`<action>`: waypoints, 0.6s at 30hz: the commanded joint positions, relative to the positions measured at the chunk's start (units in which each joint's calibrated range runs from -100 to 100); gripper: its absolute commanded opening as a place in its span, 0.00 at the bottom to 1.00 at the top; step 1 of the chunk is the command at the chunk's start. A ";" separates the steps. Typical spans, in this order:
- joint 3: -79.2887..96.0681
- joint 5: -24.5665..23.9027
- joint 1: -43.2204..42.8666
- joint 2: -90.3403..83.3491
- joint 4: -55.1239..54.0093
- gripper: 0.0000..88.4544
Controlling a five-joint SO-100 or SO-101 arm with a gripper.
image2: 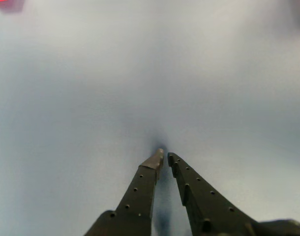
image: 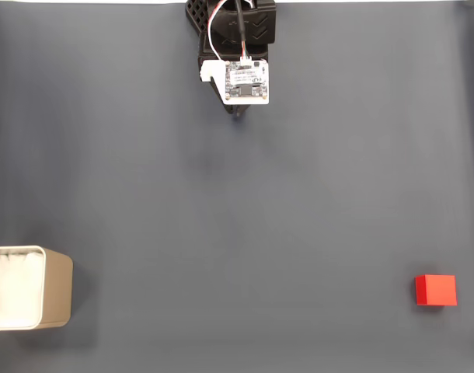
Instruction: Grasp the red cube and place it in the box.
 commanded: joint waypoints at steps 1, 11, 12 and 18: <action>0.45 0.39 0.21 0.09 1.20 0.00; 0.45 -0.05 0.35 0.09 1.11 0.00; 0.45 0.00 0.35 0.09 1.11 0.00; 0.45 -0.39 0.42 0.09 -0.85 0.00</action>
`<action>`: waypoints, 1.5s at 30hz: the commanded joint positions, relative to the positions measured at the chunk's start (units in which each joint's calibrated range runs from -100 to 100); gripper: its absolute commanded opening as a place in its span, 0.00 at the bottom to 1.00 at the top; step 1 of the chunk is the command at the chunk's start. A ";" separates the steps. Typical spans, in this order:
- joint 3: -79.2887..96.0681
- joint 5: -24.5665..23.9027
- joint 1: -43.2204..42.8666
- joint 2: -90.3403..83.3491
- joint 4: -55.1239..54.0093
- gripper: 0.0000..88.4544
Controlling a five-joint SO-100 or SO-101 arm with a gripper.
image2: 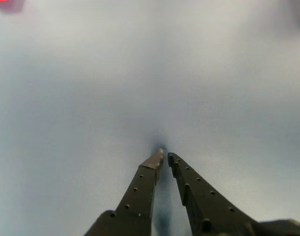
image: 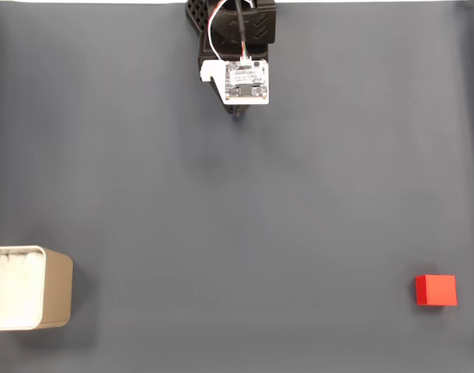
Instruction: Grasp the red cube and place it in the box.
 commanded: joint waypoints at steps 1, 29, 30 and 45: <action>0.45 -0.49 0.49 0.09 -2.74 0.00; -52.20 -1.90 1.84 34.40 -15.61 0.00; -53.38 -1.95 1.84 35.44 -15.61 0.00; -62.41 -0.59 1.06 44.97 -14.46 0.00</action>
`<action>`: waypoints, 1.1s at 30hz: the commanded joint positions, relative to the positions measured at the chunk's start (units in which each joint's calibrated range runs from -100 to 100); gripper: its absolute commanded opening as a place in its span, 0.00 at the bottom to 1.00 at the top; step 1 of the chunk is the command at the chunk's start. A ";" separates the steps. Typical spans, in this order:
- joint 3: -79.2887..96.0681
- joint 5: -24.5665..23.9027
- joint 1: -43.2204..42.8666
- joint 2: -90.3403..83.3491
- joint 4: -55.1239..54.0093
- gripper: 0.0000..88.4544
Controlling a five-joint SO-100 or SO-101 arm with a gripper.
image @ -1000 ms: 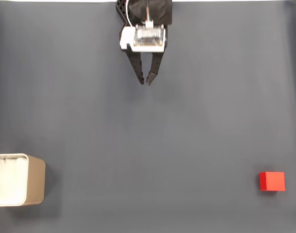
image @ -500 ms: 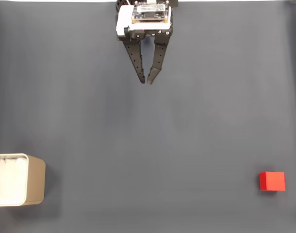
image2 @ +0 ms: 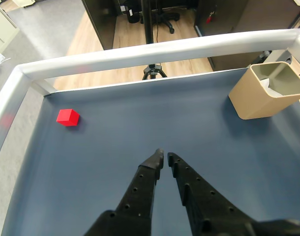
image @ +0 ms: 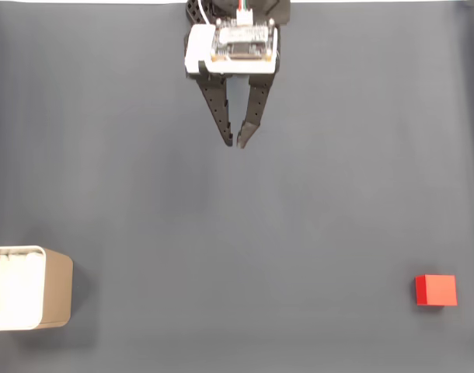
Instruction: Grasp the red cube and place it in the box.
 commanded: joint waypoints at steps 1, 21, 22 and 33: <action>-3.65 0.98 -0.86 1.46 0.66 0.00; -9.21 4.93 -9.46 9.18 -0.16 0.00; -9.49 5.13 -10.17 9.52 -0.24 0.00; -13.32 6.20 -16.98 14.72 -1.88 0.00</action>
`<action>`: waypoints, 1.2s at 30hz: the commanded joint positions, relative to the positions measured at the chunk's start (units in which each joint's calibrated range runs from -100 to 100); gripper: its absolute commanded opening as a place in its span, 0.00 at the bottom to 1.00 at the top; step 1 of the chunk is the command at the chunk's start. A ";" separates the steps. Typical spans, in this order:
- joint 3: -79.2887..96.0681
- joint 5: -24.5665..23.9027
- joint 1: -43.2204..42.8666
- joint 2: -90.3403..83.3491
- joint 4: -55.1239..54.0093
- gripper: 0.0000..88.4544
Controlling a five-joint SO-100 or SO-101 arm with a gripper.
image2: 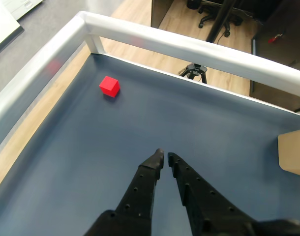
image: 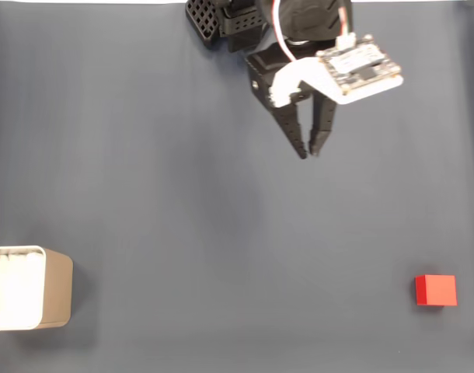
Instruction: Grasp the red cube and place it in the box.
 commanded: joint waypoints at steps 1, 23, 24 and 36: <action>-3.65 0.49 -2.49 1.17 -2.13 0.00; -11.77 1.56 -10.38 14.78 -5.49 0.11; -12.32 1.56 -10.38 15.56 -5.98 0.11; -17.52 1.42 -10.87 25.87 -12.05 0.18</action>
